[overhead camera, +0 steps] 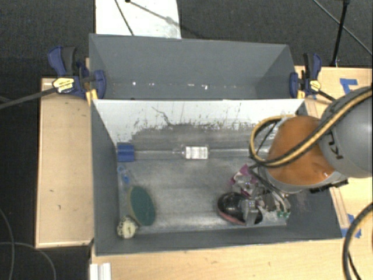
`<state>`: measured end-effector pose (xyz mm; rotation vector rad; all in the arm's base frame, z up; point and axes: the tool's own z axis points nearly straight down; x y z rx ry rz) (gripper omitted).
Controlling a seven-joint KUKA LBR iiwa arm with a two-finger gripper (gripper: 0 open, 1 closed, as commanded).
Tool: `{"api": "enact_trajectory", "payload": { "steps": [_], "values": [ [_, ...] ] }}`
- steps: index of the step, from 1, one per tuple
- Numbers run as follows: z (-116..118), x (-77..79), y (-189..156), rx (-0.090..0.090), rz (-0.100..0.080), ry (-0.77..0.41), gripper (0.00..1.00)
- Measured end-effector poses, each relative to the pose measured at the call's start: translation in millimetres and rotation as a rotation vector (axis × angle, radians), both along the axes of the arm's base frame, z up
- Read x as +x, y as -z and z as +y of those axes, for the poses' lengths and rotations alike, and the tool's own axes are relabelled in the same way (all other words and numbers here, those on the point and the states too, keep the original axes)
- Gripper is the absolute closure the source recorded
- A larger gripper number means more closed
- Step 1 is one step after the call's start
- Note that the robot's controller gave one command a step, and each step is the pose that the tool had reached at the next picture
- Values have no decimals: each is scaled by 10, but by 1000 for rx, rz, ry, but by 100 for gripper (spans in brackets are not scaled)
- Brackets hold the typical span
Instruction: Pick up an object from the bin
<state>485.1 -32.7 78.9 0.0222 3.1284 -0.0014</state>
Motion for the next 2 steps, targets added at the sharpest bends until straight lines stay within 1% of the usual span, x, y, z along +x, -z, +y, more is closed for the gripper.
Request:
{"api": "enact_trajectory", "payload": {
  "steps": [1,2],
  "values": [
    [-49,65,-1165,1,2,38,100],
    [-48,46,-1120,1,10,37,0]
  ]
}}
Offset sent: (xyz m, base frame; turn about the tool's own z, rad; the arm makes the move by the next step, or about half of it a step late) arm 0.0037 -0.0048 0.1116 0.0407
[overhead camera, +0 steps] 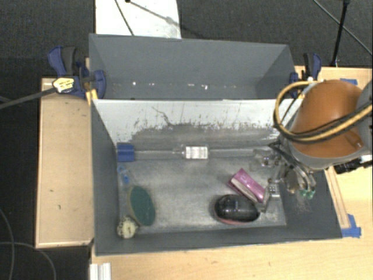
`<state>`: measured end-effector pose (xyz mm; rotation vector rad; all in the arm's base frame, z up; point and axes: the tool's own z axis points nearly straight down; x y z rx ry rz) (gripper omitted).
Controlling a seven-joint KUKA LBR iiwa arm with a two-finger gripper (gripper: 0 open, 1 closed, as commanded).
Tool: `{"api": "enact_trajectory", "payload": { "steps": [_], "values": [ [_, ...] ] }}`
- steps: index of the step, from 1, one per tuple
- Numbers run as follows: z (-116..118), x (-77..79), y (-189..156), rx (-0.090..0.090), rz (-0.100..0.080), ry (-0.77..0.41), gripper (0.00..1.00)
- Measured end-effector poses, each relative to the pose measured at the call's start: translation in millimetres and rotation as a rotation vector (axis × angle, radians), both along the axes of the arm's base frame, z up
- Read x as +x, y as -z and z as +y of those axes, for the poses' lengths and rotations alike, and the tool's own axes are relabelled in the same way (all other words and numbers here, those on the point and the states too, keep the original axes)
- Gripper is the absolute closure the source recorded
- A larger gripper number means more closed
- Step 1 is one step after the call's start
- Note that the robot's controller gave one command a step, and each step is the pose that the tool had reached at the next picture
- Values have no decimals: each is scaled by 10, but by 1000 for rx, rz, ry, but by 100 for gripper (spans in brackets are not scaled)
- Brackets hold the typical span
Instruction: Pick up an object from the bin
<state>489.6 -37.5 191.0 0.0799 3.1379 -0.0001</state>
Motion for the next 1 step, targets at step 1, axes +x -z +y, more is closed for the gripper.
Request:
{"api": "enact_trajectory", "payload": {
  "steps": [1],
  "values": [
    [48,204,1063,1,-11,-102,0]
  ]
}}
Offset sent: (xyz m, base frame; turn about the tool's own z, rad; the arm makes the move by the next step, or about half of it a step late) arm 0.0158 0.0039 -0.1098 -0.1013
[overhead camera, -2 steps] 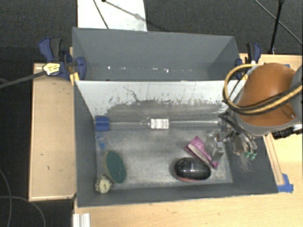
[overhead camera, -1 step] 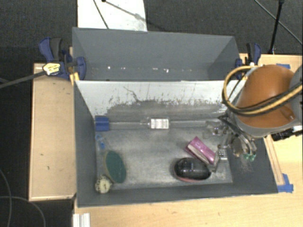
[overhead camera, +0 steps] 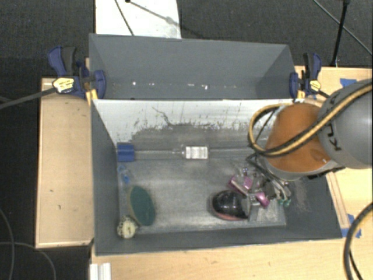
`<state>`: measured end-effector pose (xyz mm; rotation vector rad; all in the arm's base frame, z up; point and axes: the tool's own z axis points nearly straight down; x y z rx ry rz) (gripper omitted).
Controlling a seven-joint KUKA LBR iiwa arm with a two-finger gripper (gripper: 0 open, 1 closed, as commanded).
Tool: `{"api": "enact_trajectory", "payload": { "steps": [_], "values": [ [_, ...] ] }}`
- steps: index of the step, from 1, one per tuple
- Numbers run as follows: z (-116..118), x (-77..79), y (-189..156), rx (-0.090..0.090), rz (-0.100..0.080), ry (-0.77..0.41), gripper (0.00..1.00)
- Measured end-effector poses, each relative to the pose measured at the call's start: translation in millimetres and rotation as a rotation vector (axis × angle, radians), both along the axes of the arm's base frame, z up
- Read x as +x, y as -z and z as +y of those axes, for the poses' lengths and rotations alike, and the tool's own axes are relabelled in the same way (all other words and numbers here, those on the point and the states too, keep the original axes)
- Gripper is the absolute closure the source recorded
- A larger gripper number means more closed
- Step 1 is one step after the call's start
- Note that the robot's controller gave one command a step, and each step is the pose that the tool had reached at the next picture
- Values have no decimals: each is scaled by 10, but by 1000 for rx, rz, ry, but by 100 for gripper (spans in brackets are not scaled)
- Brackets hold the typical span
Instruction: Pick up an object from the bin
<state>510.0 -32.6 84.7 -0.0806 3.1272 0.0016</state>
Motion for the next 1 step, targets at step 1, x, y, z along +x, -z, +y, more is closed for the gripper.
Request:
{"api": "enact_trajectory", "payload": {
  "steps": [1],
  "values": [
    [410,-180,105,-5,5,-86,0]
  ]
}}
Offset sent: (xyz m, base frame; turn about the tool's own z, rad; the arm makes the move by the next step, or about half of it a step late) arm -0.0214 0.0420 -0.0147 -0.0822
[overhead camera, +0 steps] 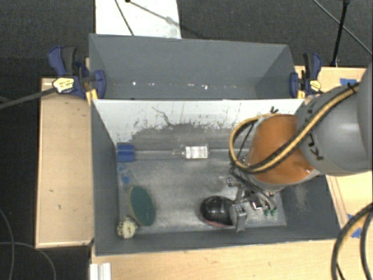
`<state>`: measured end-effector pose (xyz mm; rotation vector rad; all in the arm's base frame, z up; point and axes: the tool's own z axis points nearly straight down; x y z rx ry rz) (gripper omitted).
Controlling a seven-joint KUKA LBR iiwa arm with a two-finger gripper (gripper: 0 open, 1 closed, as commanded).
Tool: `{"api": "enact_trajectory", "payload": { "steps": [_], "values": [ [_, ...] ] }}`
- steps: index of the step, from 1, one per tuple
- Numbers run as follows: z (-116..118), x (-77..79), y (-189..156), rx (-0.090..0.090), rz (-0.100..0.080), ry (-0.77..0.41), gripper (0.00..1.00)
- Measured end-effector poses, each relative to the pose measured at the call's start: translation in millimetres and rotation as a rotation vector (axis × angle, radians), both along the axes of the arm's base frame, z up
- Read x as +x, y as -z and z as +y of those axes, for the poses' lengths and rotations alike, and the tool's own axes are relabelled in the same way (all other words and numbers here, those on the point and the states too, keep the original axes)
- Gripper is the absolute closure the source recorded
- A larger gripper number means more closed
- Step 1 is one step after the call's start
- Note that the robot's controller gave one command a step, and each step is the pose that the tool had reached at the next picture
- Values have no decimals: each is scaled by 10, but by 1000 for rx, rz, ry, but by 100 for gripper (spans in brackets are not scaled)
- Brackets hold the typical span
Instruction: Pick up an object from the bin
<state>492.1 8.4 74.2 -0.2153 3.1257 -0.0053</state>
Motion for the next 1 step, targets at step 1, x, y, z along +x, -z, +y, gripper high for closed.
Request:
{"api": "enact_trajectory", "payload": {
  "steps": [1],
  "values": [
    [370,-116,4,2,4,135,0]
  ]
}}
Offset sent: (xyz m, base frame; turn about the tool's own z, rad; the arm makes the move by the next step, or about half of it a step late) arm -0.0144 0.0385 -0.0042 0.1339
